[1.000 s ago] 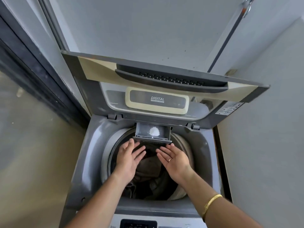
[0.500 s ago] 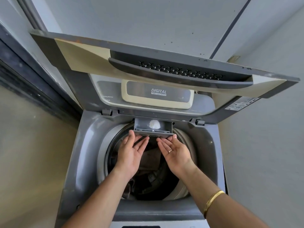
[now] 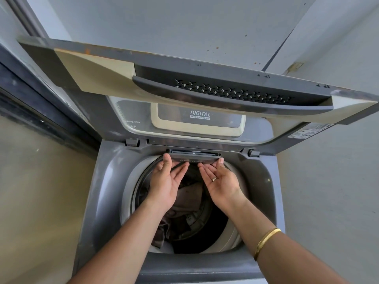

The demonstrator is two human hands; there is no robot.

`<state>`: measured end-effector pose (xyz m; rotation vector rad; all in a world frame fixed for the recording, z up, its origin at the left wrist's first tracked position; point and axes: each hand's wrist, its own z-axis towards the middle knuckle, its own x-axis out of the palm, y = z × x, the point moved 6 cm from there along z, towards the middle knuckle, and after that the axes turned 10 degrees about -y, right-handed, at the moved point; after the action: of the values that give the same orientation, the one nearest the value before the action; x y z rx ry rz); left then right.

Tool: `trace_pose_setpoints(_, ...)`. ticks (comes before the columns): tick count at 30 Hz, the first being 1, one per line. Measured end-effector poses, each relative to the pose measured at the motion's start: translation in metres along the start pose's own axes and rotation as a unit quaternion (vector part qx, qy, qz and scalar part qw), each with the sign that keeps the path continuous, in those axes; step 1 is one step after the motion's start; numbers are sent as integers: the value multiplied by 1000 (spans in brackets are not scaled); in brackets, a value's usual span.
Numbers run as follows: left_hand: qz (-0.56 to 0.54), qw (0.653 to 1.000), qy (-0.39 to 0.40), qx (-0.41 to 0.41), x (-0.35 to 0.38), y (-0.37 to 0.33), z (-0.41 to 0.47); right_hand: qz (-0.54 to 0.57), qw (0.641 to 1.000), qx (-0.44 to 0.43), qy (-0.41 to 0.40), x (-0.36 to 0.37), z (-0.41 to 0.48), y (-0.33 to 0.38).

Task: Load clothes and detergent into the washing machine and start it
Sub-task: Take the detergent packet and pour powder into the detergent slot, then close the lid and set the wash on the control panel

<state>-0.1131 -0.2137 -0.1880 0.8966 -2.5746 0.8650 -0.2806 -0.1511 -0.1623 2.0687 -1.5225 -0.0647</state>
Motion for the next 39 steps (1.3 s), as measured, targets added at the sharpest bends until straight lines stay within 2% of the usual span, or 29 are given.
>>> trace_pose_setpoints(11, 2, 1000, -24, 19, 13, -3, 5, -1, 999, -20, -33, 5, 7, 4)
trace_pose_setpoints(15, -3, 999, -48, 24, 18, -7, 0, -34, 999, -13, -30, 11, 2, 3)
trace_pose_setpoints(18, 51, 997, -60, 15, 17, -13, -8, -99, 994, -11, -43, 8, -4, 5)
trace_pose_setpoints(20, 152, 982, -99, 47, 13, -21, -18, -229, 968, -68, -81, 6, -18, 17)
trace_pose_setpoints(21, 221, 963, -125, 91, 11, -29, -27, -314, 935, -128, -103, 6, -33, 30)
trace_pose_setpoints(23, 346, 897, -144, 233, 14, -53, -55, -461, 835, -282, -103, 15, -75, 57)
trace_pose_setpoints(25, 410, 804, -73, 424, 43, -82, -104, -528, 717, -455, -28, 36, -134, 83)
trace_pose_setpoints(27, 413, 694, 11, 590, 80, -108, -166, -513, 577, -636, 17, 57, -198, 107)
trace_pose_setpoints(28, 406, 634, 24, 657, 95, -119, -195, -479, 506, -717, 18, 64, -226, 117)
trace_pose_setpoints(29, 399, 574, 20, 715, 108, -127, -220, -442, 446, -778, 1, 68, -249, 128)
trace_pose_setpoints(30, 396, 516, 10, 759, 120, -133, -240, -418, 406, -812, -27, 73, -265, 139)
trace_pose_setpoints(32, 427, 423, -5, 799, 142, -142, -260, -425, 371, -823, -62, 85, -276, 157)
trace_pose_setpoints(34, 505, 362, -10, 784, 159, -147, -264, -481, 364, -796, -45, 97, -270, 164)
trace_pose_setpoints(36, 573, 330, -4, 750, 168, -149, -259, -527, 346, -776, -28, 105, -261, 164)
trace_pose_setpoints(39, 608, 302, -4, 735, 172, -151, -263, -536, 327, -778, -32, 108, -260, 167)
